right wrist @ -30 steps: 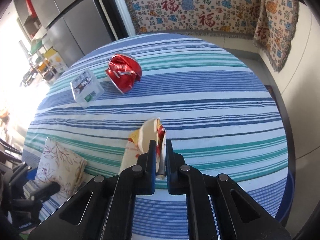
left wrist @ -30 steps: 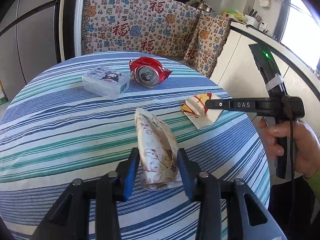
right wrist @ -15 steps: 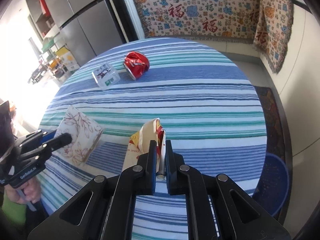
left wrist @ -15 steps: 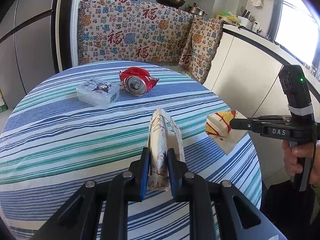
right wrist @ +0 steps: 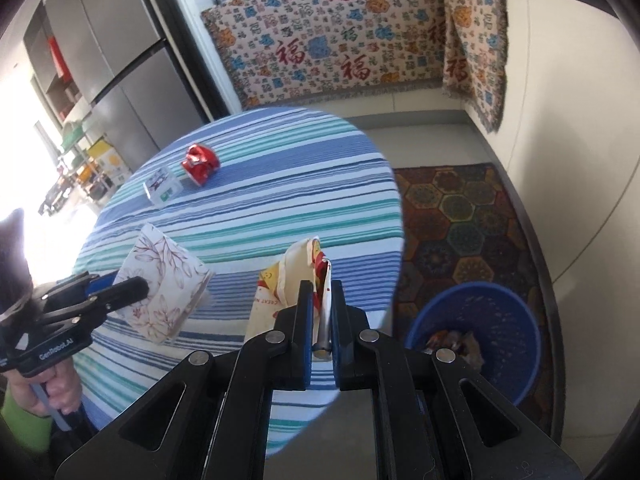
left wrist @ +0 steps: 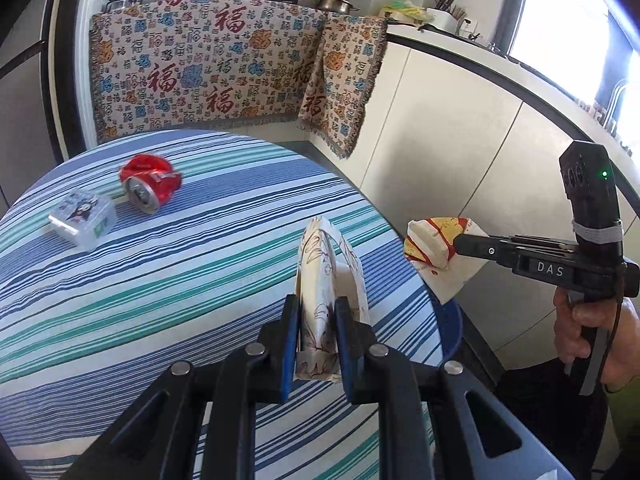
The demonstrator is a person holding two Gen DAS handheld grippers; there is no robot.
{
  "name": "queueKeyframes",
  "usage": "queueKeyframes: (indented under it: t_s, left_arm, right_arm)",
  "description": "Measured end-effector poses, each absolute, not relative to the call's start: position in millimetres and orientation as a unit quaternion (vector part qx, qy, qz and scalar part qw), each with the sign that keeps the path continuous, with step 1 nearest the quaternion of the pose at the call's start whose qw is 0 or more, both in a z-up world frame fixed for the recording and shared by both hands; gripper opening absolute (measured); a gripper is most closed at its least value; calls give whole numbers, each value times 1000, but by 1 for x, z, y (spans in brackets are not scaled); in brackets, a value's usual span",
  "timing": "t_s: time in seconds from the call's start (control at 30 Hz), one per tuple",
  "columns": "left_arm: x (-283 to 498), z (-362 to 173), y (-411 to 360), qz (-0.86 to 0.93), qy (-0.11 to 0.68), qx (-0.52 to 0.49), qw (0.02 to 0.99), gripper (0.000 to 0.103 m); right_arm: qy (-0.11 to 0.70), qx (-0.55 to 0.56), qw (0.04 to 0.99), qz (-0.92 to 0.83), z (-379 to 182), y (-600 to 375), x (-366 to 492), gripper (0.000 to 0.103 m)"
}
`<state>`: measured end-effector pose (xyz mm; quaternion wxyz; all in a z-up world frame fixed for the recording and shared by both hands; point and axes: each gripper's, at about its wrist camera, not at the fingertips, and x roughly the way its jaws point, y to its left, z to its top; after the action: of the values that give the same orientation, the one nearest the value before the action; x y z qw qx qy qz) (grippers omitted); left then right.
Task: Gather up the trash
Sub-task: 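Carry both wrappers over the blue basket while opening both tools to drop them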
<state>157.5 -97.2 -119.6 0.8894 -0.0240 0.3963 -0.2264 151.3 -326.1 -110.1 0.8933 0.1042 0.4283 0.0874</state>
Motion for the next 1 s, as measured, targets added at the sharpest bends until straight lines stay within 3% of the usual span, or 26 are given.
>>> queueKeyframes:
  t_s: [0.57, 1.0]
  left_arm:
    - [199, -143, -264, -347, 414, 0, 841, 18]
    - [224, -178, -334, -351, 440, 13, 827, 18]
  right_arm:
    - [449, 124, 883, -60, -156, -483, 135, 6]
    - [461, 152, 870, -83, -177, -517, 131, 7]
